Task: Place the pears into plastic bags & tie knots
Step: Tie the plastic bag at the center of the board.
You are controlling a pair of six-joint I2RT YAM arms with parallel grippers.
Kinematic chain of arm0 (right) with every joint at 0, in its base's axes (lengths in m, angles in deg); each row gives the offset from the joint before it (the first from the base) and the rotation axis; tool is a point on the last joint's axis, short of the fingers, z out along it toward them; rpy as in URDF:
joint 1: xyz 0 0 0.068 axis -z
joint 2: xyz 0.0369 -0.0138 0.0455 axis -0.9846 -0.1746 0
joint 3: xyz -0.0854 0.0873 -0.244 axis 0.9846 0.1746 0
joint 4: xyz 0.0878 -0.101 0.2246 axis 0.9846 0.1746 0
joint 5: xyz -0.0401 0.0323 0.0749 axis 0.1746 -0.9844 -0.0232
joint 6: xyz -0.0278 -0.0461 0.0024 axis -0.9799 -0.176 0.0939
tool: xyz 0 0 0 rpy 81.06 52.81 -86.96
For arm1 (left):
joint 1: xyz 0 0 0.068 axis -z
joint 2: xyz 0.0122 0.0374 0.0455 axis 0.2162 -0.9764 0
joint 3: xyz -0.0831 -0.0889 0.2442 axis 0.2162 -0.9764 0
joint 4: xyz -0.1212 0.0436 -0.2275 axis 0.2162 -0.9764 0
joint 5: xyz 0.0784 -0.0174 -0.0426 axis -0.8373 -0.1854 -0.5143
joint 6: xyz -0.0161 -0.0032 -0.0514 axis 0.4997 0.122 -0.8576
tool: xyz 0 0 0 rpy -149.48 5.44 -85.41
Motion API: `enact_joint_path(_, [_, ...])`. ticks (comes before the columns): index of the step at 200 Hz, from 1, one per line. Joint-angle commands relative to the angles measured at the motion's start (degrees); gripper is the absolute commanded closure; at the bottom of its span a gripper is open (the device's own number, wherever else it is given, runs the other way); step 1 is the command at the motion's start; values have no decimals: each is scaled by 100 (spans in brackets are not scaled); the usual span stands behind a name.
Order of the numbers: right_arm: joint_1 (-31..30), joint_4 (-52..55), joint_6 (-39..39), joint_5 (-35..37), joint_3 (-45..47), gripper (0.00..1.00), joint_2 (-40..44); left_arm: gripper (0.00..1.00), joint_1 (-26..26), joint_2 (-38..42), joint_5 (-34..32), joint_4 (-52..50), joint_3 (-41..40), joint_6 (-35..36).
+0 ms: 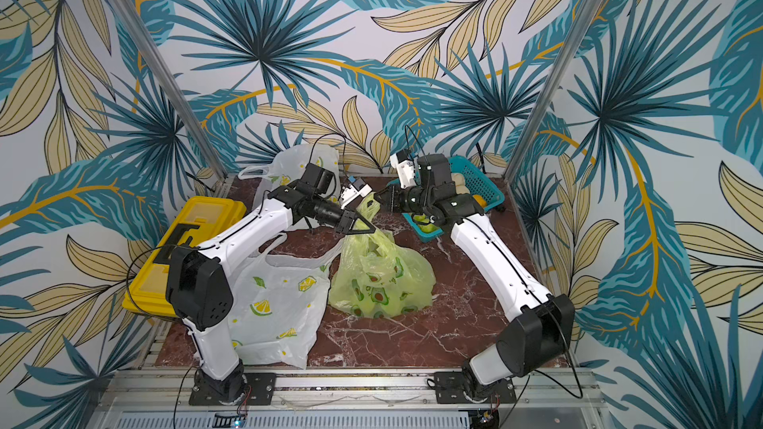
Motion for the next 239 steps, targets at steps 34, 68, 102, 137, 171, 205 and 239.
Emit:
enact_joint_path(34, [36,-86,-232,199,567,100,747,83,-40,252,153,9,5,2])
enact_joint_path(68, [41,143,-341,545,944,100,1224,90,-50,270,243,7,-56,3])
enact_joint_path(102, [-20,705,-334,460,1239,100,1687,94,-138,231,217,6,-70,-40])
enact_joint_path(137, [-819,1348,-69,642,1791,100,1771,93,-156,143,142,14,181,-206])
enact_joint_path(171, [-1247,233,897,676,2736,100,1505,92,-64,116,190,13,265,-220])
enact_joint_path(205, [-1101,-492,776,1202,2750,100,989,91,-50,303,527,11,76,-90])
enact_joint_path(239, [-881,-869,428,824,2625,100,746,80,-235,571,735,14,-387,123])
